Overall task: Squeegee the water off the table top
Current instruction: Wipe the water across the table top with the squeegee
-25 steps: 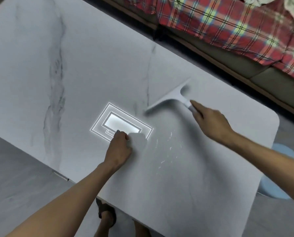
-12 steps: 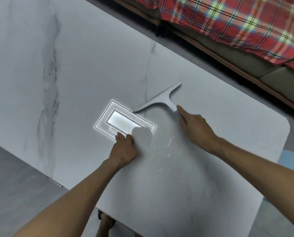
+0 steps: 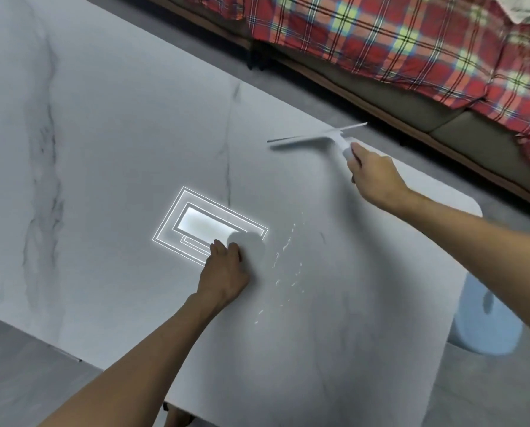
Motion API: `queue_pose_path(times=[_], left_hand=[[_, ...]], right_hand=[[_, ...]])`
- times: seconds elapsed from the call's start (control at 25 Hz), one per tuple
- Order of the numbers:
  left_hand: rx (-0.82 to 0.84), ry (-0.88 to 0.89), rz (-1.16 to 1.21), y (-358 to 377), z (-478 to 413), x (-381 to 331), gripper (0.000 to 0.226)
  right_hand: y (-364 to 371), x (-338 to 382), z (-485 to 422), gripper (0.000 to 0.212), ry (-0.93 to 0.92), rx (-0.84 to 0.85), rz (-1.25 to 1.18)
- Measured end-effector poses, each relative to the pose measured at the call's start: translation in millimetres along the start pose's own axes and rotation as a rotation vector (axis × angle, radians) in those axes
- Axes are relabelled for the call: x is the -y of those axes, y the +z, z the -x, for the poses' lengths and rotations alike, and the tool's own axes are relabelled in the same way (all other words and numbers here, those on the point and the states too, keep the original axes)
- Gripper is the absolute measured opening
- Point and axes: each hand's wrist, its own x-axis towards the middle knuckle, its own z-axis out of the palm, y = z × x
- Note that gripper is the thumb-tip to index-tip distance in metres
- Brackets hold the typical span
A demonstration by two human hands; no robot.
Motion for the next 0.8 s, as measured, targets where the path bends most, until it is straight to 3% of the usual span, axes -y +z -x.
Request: queue_pose_path(times=[0.16,0.36,0.52,0.64,0.8], left_hand=[[0.054,-0.037,-0.112,10.2,-12.4,-1.2,0.020],[0.093,-0.078,-0.072,5.7,-15.3,-9.2,0.032],[0.152,-0.093,-0.079,2.6,-20.2,-16.3,0.041],[0.146,-0.104,-0.063,2.8,-19.5,-19.5,0.045],[0.149,-0.125,-0.062,-0.6,-18.7,-19.4,0.050]], right_hand=[[15.8,-5.5,-30.9,0.028,0.124,0.005,0.008],[35.3,-36.0,87.4,0.036,0.121,0.125,-0.023],[21.0,-48.9,140.8,0.049,0.242,0.309,0.041],[1.0,-59.3,91.0,0.045,0.187,0.142,0.075],[-13.5,-64.0,16.3,0.045,0.365,0.032,-0.054]])
